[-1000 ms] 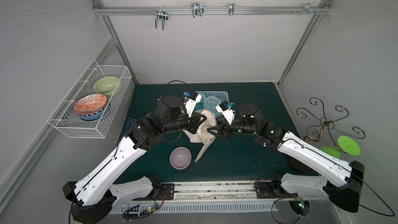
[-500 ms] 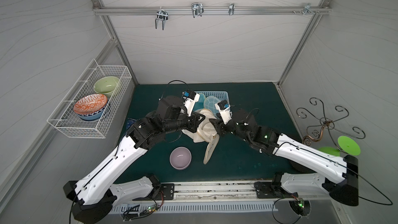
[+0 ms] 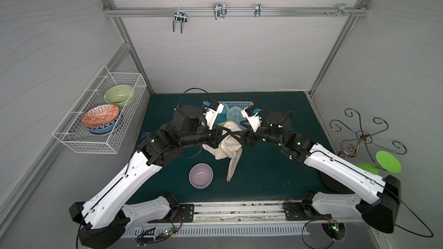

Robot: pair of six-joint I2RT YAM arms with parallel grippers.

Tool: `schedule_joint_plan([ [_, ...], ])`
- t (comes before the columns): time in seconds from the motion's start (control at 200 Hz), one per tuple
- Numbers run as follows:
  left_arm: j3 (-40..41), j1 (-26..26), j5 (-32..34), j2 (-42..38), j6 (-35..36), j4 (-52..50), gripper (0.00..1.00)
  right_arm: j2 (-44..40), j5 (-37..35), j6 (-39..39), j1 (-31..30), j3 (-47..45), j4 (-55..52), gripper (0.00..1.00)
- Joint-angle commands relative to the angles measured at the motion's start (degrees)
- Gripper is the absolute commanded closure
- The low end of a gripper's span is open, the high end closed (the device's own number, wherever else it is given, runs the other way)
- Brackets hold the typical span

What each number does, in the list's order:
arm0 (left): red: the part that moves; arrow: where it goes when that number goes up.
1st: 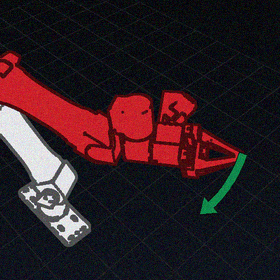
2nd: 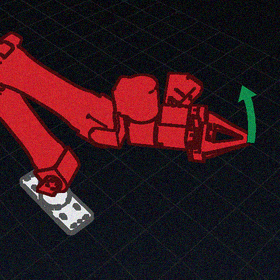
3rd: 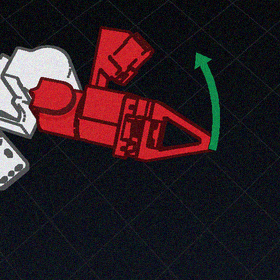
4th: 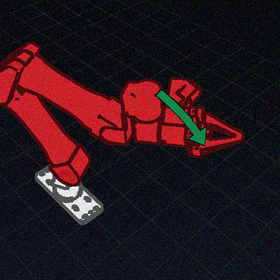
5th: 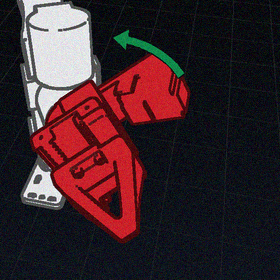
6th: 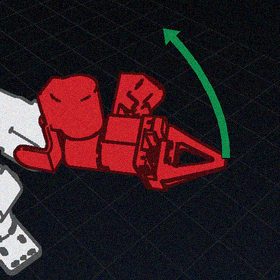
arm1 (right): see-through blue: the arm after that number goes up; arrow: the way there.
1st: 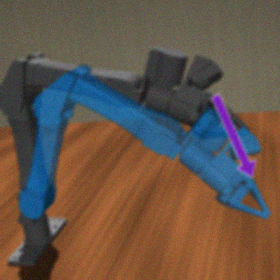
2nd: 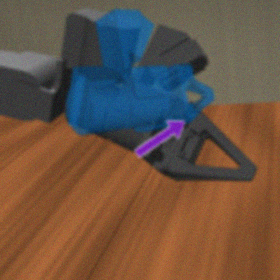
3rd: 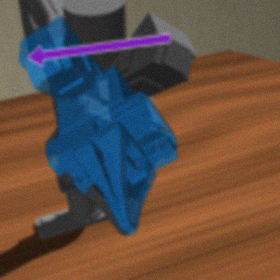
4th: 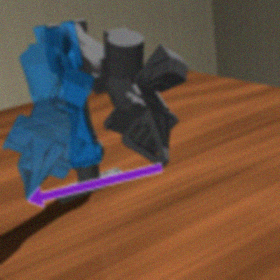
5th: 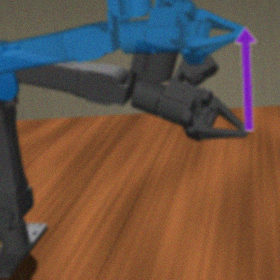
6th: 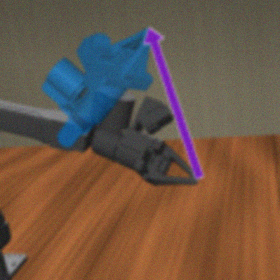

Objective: Turn the laundry bag inside out
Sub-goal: Turn over the laundry bag.

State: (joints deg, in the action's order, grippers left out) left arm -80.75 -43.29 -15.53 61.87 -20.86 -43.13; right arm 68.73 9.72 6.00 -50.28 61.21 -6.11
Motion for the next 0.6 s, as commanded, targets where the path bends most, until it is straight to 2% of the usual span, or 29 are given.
schedule_joint_plan([
  [0.0,-2.14,-0.15,-2.54,0.0,-0.74,2.91,1.0,1.41,3.58,-1.06,-0.39,-0.74,4.26,0.2],
  [0.06,-2.22,-0.21,-3.1,0.04,-1.06,3.05,1.0,1.69,3.59,-1.13,-0.34,-1.04,5.52,0.26],
  [0.125,-2.48,-0.2,-2.84,0.14,-1.03,2.58,1.0,1.95,5.03,-1.4,-0.19,-0.93,6.01,0.43],
  [0.205,-3.11,-0.1,-1.52,0.05,-0.52,1.06,1.0,1.68,5.77,-1.88,-0.12,-0.46,4.87,0.7],
  [0.245,-3.35,-0.1,-0.75,-0.08,-0.16,0.49,1.0,1.26,5.69,-2.22,-0.13,-0.56,4.19,0.79],
  [0.285,-3.53,-0.06,-0.05,-0.33,-0.06,-0.05,1.0,0.7,5.19,-2.7,-0.13,-0.64,3.23,0.8],
  [0.36,-3.54,0.44,-0.31,-0.66,-0.19,-0.5,1.0,-0.33,4.85,-3.6,-0.17,-0.89,1.5,0.65],
  [0.395,-3.54,0.58,-0.26,-0.68,-0.26,-0.67,1.0,-0.67,4.82,-3.72,-0.11,-0.92,0.88,0.73],
  [0.445,-3.97,0.74,0.77,-0.37,0.05,-1.51,1.0,-0.92,5.25,-4.57,-0.16,-0.64,-0.57,1.0],
  [0.595,-7.46,1.18,6.84,0.92,3.3,-5.85,1.0,-0.84,14.59,-10.63,-0.06,3.83,-11.6,1.0],
])
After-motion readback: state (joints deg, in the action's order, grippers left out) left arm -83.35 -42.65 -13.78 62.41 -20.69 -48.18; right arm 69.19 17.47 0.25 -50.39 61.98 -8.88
